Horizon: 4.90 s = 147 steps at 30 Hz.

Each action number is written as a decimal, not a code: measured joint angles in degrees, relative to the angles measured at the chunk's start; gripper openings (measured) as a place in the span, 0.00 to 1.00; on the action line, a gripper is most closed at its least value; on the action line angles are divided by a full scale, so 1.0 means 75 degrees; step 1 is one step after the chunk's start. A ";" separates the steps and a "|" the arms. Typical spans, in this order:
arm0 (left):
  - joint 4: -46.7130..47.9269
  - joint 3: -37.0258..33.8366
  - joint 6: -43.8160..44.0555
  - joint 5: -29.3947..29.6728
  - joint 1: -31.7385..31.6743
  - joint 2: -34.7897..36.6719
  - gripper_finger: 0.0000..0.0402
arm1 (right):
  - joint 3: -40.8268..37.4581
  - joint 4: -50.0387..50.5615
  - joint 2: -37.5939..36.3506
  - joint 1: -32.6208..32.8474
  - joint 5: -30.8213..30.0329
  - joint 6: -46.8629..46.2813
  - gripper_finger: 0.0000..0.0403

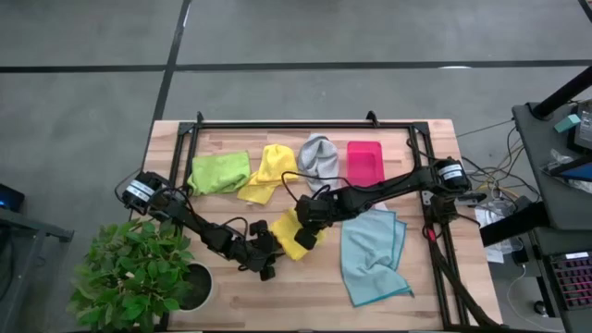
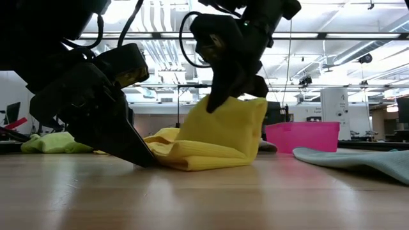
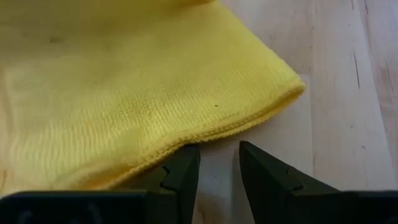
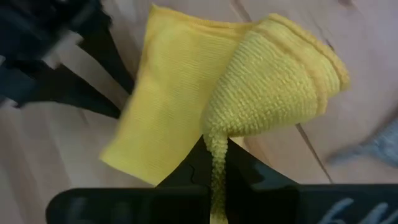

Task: Fold microfiber towels
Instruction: Fold the bottom yellow microfiber towel, then put the folded yellow microfiber towel into the red bin

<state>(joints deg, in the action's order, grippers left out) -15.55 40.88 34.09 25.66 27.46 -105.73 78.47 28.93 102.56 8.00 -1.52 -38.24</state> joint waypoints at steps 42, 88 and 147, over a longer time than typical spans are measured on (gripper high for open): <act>-0.0058 0.0008 -0.0042 0.0054 -0.0012 0.0093 0.26 | -0.0005 -0.3195 0.1139 0.0135 0.0803 0.0148 0.38; 0.3101 -0.0115 0.0356 -0.0344 -0.0321 0.1746 0.26 | -0.0500 -0.4259 0.2012 0.0839 0.0406 0.2339 0.02; 0.2147 0.0009 0.0215 -0.0768 -0.0312 0.1448 0.26 | 0.0024 -0.3344 0.1958 -0.1383 0.4151 0.2576 0.61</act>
<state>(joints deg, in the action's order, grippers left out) 0.55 40.95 35.70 19.90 25.12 -94.87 78.65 3.85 117.25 -2.37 29.61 -18.92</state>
